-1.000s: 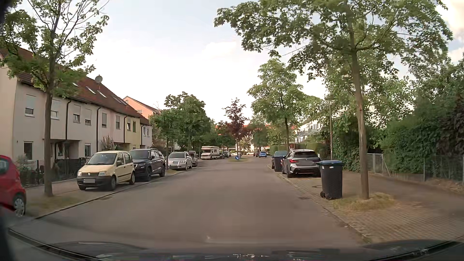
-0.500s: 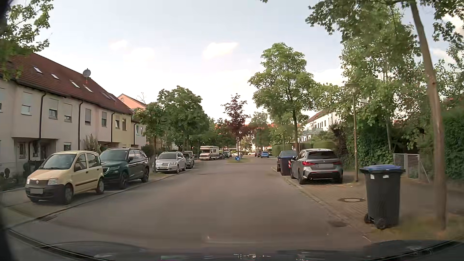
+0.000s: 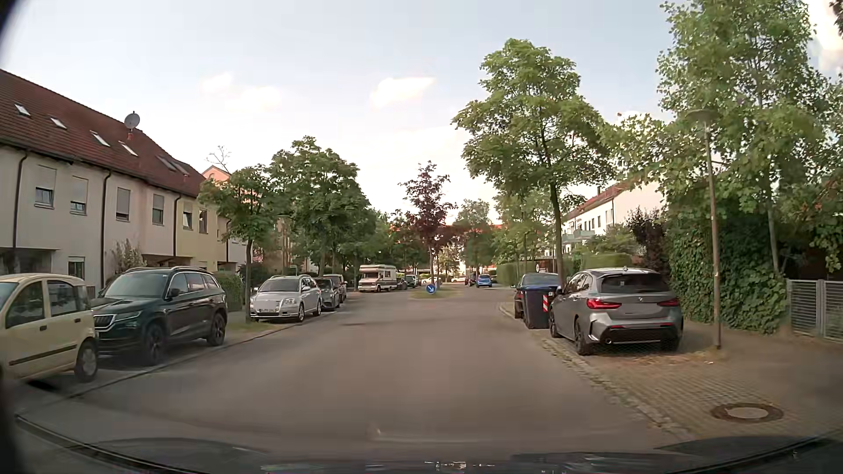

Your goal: Follow the waypoints while adhering to traffic rules and regulations

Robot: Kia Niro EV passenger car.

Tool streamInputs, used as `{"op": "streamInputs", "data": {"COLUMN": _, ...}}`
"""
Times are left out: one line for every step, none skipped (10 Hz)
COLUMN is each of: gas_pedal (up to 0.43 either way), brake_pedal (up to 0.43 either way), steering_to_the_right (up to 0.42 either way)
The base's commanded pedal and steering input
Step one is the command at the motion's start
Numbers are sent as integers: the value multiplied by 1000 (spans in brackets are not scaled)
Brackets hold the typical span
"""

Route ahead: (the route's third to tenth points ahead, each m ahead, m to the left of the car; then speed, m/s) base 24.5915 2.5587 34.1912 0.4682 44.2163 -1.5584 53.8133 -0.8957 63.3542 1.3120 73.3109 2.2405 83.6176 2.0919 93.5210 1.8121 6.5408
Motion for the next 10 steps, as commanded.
{"op": "streamInputs", "data": {"gas_pedal": 28, "brake_pedal": 12, "steering_to_the_right": 3}}
{"op": "streamInputs", "data": {"gas_pedal": 28, "brake_pedal": 18, "steering_to_the_right": 3}}
{"op": "streamInputs", "data": {"gas_pedal": 28, "brake_pedal": 12, "steering_to_the_right": 4}}
{"op": "streamInputs", "data": {"gas_pedal": 28, "brake_pedal": 12, "steering_to_the_right": 6}}
{"op": "streamInputs", "data": {"gas_pedal": 28, "brake_pedal": 12, "steering_to_the_right": 7}}
{"op": "streamInputs", "data": {"gas_pedal": 28, "brake_pedal": 12, "steering_to_the_right": 7}}
{"op": "streamInputs", "data": {"gas_pedal": 28, "brake_pedal": 18, "steering_to_the_right": 7}}
{"op": "streamInputs", "data": {"gas_pedal": 28, "brake_pedal": 12, "steering_to_the_right": 7}}
{"op": "streamInputs", "data": {"gas_pedal": 28, "brake_pedal": 18, "steering_to_the_right": 6}}
{"op": "streamInputs", "data": {"gas_pedal": 28, "brake_pedal": 18, "steering_to_the_right": 5}}
